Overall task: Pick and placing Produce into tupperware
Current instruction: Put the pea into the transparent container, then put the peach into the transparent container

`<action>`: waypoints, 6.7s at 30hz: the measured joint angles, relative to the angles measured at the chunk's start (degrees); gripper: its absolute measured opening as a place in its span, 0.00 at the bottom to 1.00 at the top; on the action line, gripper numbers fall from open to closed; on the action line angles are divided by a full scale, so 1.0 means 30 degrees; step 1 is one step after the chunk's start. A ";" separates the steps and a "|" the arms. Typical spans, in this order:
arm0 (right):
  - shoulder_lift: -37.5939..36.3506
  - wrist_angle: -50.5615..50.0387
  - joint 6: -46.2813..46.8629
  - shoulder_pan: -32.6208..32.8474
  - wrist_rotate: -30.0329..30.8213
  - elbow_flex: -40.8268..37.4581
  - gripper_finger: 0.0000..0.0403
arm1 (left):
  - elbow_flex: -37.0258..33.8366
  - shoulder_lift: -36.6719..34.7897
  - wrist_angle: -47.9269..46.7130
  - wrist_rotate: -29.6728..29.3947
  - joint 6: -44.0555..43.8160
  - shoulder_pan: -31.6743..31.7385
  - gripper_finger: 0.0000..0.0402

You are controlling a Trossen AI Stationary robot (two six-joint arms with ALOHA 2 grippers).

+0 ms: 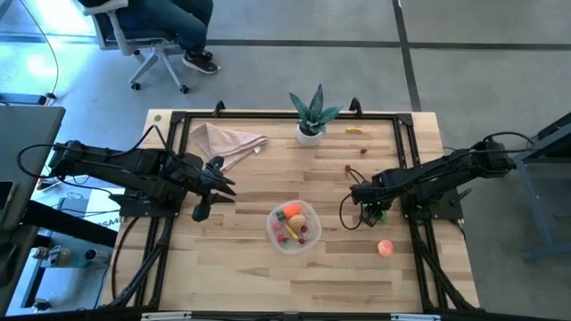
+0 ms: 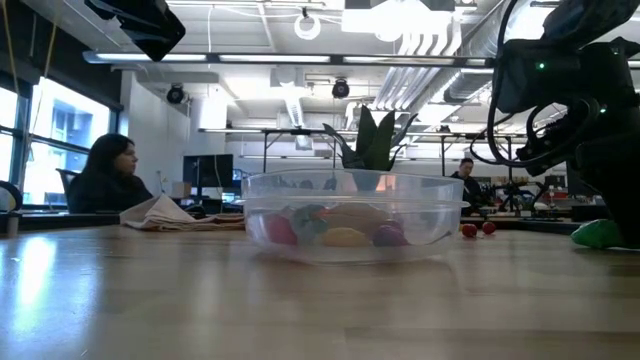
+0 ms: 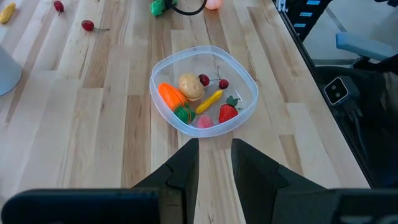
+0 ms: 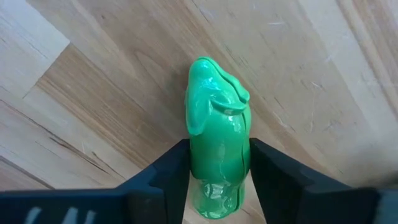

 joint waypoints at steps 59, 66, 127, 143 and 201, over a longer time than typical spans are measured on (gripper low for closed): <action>0.0000 -0.0133 -0.0467 0.0000 0.0471 0.1275 0.30 | 0.0003 -0.0005 0.0000 0.0000 0.0000 0.0003 0.21; 0.0000 0.0871 -0.0759 0.0007 0.0462 0.1275 0.30 | 0.0003 0.0000 -0.0001 -0.0001 0.0001 0.0006 0.21; 1.2131 0.5926 -1.2164 0.2616 0.0279 1.5766 0.30 | 0.0007 -0.0007 -0.0007 -0.0007 0.0001 0.0002 0.21; 1.2520 0.6327 -1.2029 0.2608 -0.0203 1.5752 0.36 | 0.0007 0.0000 -0.0007 -0.0007 0.0000 0.0000 0.21; -0.3332 -0.4283 1.4753 0.9867 0.0633 0.6509 0.41 | 0.0007 -0.0004 0.0124 -0.0007 0.0003 0.0004 0.21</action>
